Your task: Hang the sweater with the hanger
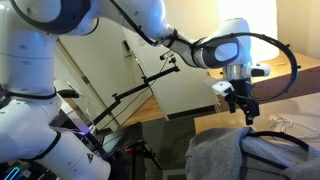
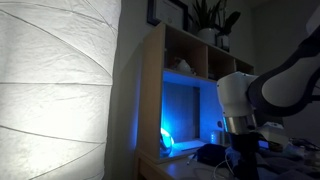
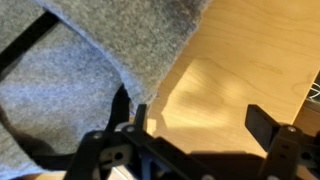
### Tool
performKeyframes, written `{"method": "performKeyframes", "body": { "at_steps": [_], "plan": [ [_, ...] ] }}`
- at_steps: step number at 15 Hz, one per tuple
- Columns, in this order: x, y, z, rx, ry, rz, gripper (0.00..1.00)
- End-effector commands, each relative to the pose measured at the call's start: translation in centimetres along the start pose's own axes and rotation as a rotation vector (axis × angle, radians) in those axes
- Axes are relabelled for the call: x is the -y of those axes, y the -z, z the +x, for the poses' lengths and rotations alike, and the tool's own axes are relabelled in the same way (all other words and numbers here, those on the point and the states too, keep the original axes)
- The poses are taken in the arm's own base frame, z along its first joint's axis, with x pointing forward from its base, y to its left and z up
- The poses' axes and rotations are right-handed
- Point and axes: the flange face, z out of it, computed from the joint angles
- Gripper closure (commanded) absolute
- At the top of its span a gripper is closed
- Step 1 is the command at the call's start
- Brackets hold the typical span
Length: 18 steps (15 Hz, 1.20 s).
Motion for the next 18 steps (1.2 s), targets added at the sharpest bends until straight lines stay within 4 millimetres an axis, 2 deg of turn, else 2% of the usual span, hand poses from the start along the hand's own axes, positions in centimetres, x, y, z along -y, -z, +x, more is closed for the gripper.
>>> {"method": "performKeyframes", "body": {
  "at_steps": [1,5,11,14,18],
  "plan": [
    [-0.2,-0.8,2.7,-0.013,-0.079,-0.021,0.00],
    [-3.5,-1.9,4.8,-0.021,-0.234,-0.037,0.00],
    [-8.5,-1.2,5.0,-0.057,-0.361,-0.059,0.00],
    [-8.8,-1.7,5.1,-0.044,-0.369,-0.058,0.00],
    [-7.2,-2.9,4.8,0.001,-0.337,-0.050,0.00]
  ]
}}
